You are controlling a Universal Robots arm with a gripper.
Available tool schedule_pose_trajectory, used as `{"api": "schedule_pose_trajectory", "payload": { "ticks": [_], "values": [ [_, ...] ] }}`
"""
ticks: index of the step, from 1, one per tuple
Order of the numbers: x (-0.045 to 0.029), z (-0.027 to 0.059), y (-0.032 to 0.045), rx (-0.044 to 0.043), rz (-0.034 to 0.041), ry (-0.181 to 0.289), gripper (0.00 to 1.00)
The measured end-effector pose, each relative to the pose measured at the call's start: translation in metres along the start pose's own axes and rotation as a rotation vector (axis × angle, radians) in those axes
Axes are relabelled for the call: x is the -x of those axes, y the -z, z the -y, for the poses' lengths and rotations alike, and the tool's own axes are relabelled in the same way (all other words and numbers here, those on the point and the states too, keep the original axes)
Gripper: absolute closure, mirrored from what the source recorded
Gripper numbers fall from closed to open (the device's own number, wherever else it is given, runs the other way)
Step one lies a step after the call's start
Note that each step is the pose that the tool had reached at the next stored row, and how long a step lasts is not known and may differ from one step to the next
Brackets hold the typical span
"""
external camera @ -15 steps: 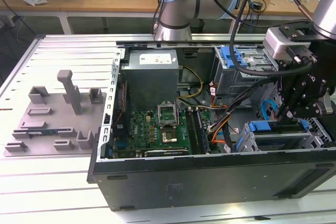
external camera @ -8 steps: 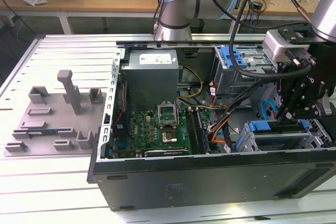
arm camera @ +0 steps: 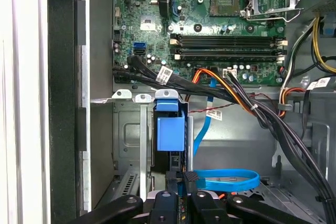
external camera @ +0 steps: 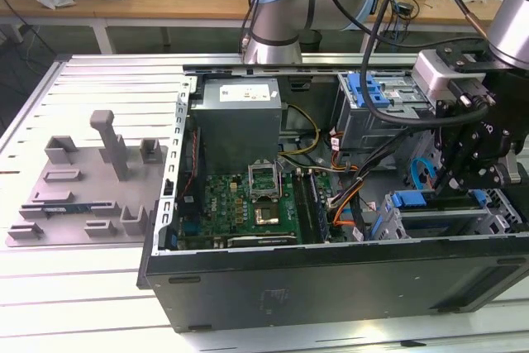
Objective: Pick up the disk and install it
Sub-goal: 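Insert the second disk wire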
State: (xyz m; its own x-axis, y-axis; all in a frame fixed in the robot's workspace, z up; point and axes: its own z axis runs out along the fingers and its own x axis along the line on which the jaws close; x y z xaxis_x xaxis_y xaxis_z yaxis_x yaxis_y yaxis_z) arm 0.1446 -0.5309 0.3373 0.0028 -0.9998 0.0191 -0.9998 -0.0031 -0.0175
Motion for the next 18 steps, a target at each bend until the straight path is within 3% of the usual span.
{"api": "schedule_pose_trajectory", "payload": {
  "ticks": [5, 6, 7, 8, 12, 14, 15, 17, 18],
  "values": [
    [0.0, -0.0001, -0.0004, 0.0001, 0.0007, 0.001, 0.84],
    [0.0, -0.0001, -0.0005, 0.0001, 0.0014, 0.001, 0.77],
    [0.0, -0.0002, -0.0006, 0.0001, 0.0019, 0.001, 0.77],
    [-0.0001, -0.0002, 0.0003, 0.0, 0.0009, 0.001, 0.7],
    [-0.0002, 0.0, 0.0073, 0.0, 0.0, 0.001, 0.7],
    [-0.0004, 0.0001, 0.0199, -0.0001, -0.0001, 0.001, 0.7],
    [0.0005, 0.0002, 0.0324, -0.0017, -0.0023, 0.001, 0.7],
    [0.0036, -0.0004, 0.0425, -0.0042, -0.0072, 0.001, 0.71],
    [0.0054, -0.0008, 0.0479, -0.0053, -0.011, 0.001, 0.78]
  ]
}}
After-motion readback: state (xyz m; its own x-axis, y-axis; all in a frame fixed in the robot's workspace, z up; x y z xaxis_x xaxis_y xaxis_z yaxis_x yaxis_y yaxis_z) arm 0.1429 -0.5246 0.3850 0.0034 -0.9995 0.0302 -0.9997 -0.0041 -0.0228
